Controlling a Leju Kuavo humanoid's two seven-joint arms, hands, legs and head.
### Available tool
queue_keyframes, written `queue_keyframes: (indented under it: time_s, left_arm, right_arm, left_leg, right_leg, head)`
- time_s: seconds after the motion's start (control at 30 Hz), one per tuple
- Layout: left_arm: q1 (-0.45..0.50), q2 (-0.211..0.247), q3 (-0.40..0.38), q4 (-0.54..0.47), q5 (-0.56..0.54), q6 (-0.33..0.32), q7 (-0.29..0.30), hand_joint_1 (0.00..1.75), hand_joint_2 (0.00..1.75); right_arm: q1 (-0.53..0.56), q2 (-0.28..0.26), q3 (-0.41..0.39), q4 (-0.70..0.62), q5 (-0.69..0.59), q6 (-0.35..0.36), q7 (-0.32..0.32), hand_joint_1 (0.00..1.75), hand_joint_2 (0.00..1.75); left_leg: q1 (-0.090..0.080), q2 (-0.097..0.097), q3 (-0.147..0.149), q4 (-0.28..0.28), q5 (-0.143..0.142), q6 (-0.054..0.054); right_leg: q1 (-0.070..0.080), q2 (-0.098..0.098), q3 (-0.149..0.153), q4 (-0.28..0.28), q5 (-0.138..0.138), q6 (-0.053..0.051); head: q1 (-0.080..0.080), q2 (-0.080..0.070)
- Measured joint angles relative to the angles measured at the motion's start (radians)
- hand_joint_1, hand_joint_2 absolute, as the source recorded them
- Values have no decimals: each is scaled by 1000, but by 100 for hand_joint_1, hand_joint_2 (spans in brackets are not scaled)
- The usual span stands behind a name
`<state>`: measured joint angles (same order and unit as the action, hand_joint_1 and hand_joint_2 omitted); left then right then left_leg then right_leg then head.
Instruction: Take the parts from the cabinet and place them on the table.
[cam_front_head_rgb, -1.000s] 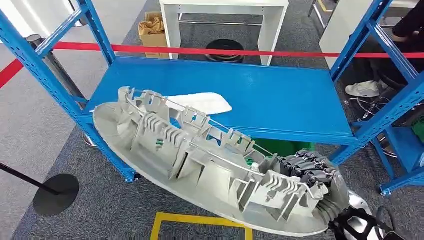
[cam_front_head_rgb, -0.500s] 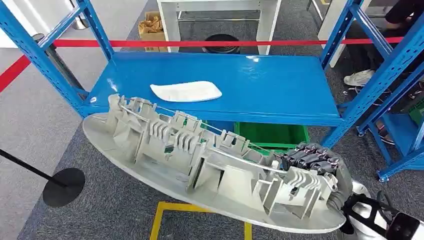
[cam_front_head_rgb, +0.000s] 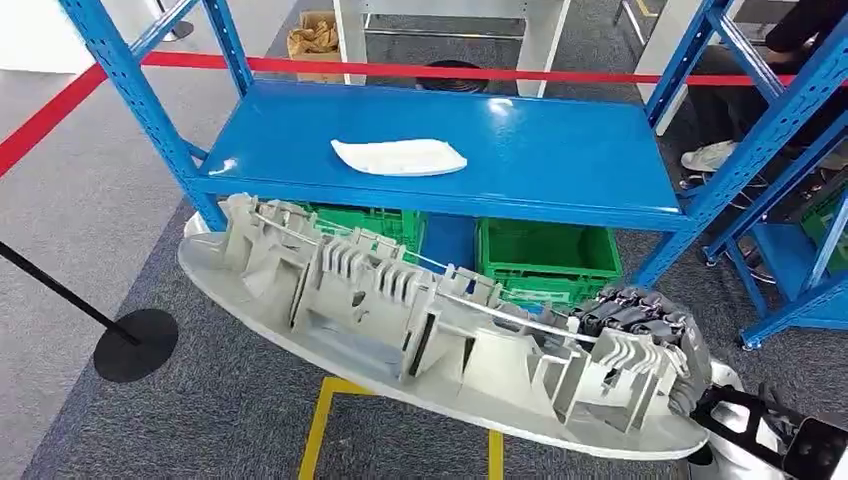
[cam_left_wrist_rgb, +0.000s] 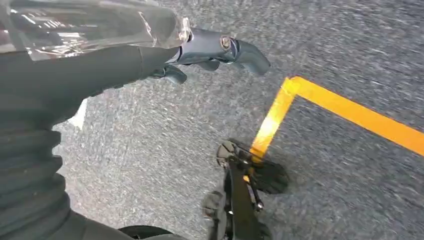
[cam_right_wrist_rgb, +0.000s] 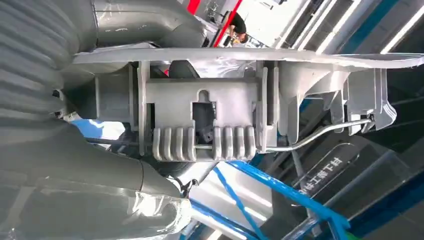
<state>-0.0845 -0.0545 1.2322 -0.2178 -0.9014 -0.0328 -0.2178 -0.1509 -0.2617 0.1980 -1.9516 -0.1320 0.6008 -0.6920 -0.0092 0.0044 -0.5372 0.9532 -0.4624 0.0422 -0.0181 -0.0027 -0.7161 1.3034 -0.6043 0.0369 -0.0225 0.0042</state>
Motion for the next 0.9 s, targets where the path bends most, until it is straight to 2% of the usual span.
queue_keyframes:
  time_s: [0.03,0.07,0.1,0.13,0.17,0.2,0.27,0.3,0.33,0.37,0.4,0.47,0.5,0.53,0.57,0.6,0.63,0.67,0.7,0.73,0.77,0.83,0.87,0.9]
  left_arm:
    - [0,0,0,0,-1,0,-1,0,175]
    - [0,1,0,0,-2,0,-1,0,175]
    - [0,2,0,0,-4,2,-1,0,175]
    - [0,2,0,0,-8,3,0,0,175]
    - [0,3,-1,0,-11,3,-1,0,175]
    - [-1,3,-3,0,-18,4,-2,0,175]
    - [0,6,-5,0,-22,5,-3,0,175]
    - [1,8,-6,0,-25,5,-4,0,175]
    - [0,10,-7,0,-25,5,-4,0,175]
    - [1,10,-9,0,-31,5,-4,0,175]
    - [0,13,-11,0,-35,7,-4,0,175]
    - [0,22,-15,0,-51,5,-10,0,175]
    - [0,28,-20,0,-54,0,-17,0,175]
    - [0,32,-24,0,-59,-3,-19,0,175]
    - [1,38,-26,0,-62,-7,-21,0,175]
    - [0,47,-29,0,-62,-13,-21,0,175]
    - [0,55,-29,-1,-62,-17,-22,0,175]
    - [-1,60,-29,-1,-62,-21,-22,0,175]
    - [-4,63,-30,0,-62,-23,-22,0,175]
    - [-5,68,-30,-1,-60,-25,-22,0,175]
    - [-4,70,-30,-1,-56,-28,-21,0,175]
    - [-4,72,-30,0,-43,-28,-16,0,175]
    - [-3,72,-30,0,-39,-27,-15,0,175]
    - [-5,74,-28,-1,-29,-23,-12,0,175]
  right_arm:
    - [1,1,0,3,4,-1,0,175,175]
    - [3,3,0,5,7,-1,0,175,175]
    - [4,5,0,6,5,0,0,175,175]
    - [4,6,0,8,0,0,0,175,175]
    - [5,7,-3,8,-3,0,0,175,175]
    - [9,8,-10,8,-5,-1,-2,175,175]
    - [18,7,-26,8,-8,-2,-3,175,175]
    - [21,7,-32,8,-8,-3,-3,175,175]
    - [23,7,-37,8,-8,-3,-3,175,175]
    - [24,6,-39,8,-8,-3,-3,175,175]
    - [29,5,-46,8,-10,-3,-3,175,175]
    - [61,1,-72,8,-10,-1,-4,175,175]
    - [78,-3,-86,7,-7,1,-4,175,175]
    - [93,-8,-100,6,1,3,-4,175,175]
    - [105,-12,-107,3,9,4,-3,175,175]
    - [114,-16,-109,-2,20,2,-3,175,175]
    - [117,-21,-107,-9,36,-6,-3,175,175]
    - [117,-23,-100,-16,50,-14,-3,175,175]
    - [116,-24,-92,-27,69,-24,-3,175,175]
    - [112,-25,-78,-35,87,-37,-3,175,175]
    - [108,-24,-64,-38,100,-46,-3,175,175]
    - [93,-23,-24,-45,116,-56,-3,175,175]
    - [85,-24,-9,-48,122,-58,-3,175,175]
    - [73,-22,7,-48,123,-59,-3,175,175]
  left_leg:
    - [-2,0,-16,2,12,0]
    - [-3,1,-31,6,21,0]
    - [-4,1,-45,9,28,-2]
    - [-5,1,-55,12,33,-4]
    - [-4,1,-63,17,38,-8]
    - [-8,1,-68,20,45,-15]
    - [-3,1,-70,19,56,-26]
    - [-1,1,-71,16,63,-33]
    - [-4,-1,-72,16,66,-38]
    - [0,-4,-87,29,44,-44]
    - [3,-5,-104,74,1,-51]
    - [11,-4,-169,249,-92,-65]
    - [13,-4,-196,322,-117,-69]
    - [14,-4,-200,345,-114,-71]
    - [18,-3,-179,320,-93,-72]
    - [20,1,-132,247,-55,-72]
    - [21,12,-67,138,-12,-71]
    - [20,41,-16,49,7,-69]
    - [4,68,6,24,-12,-65]
    - [2,65,-1,21,-7,-52]
    - [2,54,-6,18,-8,-49]
    - [5,33,-14,14,-3,-32]
    - [11,23,-11,8,3,-23]
    - [12,13,-15,8,7,-16]
  right_leg:
    - [0,0,11,23,15,-2]
    - [1,0,44,1,52,-6]
    - [2,0,94,-63,88,-10]
    - [3,0,160,-157,110,-15]
    - [4,0,227,-269,92,-22]
    - [8,0,264,-328,67,-23]
    - [15,0,260,-333,66,-29]
    - [17,0,257,-332,71,-36]
    - [9,-1,249,-342,81,-48]
    - [7,-5,250,-342,88,-53]
    - [5,-9,244,-341,93,-60]
    - [5,-20,233,-339,101,-62]
    - [5,-28,226,-337,103,-61]
    - [5,-35,221,-334,105,-59]
    - [4,-43,217,-331,105,-59]
    - [3,-51,216,-329,105,-58]
    - [2,-59,220,-327,104,-56]
    - [4,-64,221,-326,102,-52]
    - [10,-70,217,-326,104,-45]
    - [12,-76,215,-325,106,-40]
    - [11,-83,214,-324,106,-38]
    - [11,-102,213,-324,107,-25]
    - [7,-86,207,-312,90,-21]
    - [5,-43,188,-267,58,-20]
  head:
    - [-1,0]
    - [0,0]
    - [0,0]
    - [0,0]
    - [0,0]
    - [-3,0]
    - [-1,0]
    - [-2,0]
    - [-1,0]
    - [0,0]
    - [-7,0]
    - [-9,0]
    - [-9,0]
    - [-9,0]
    - [-9,0]
    - [-9,0]
    - [-8,0]
    - [-10,0]
    - [-10,0]
    - [-8,0]
    - [-9,0]
    - [-9,0]
    - [-9,0]
    - [-6,0]
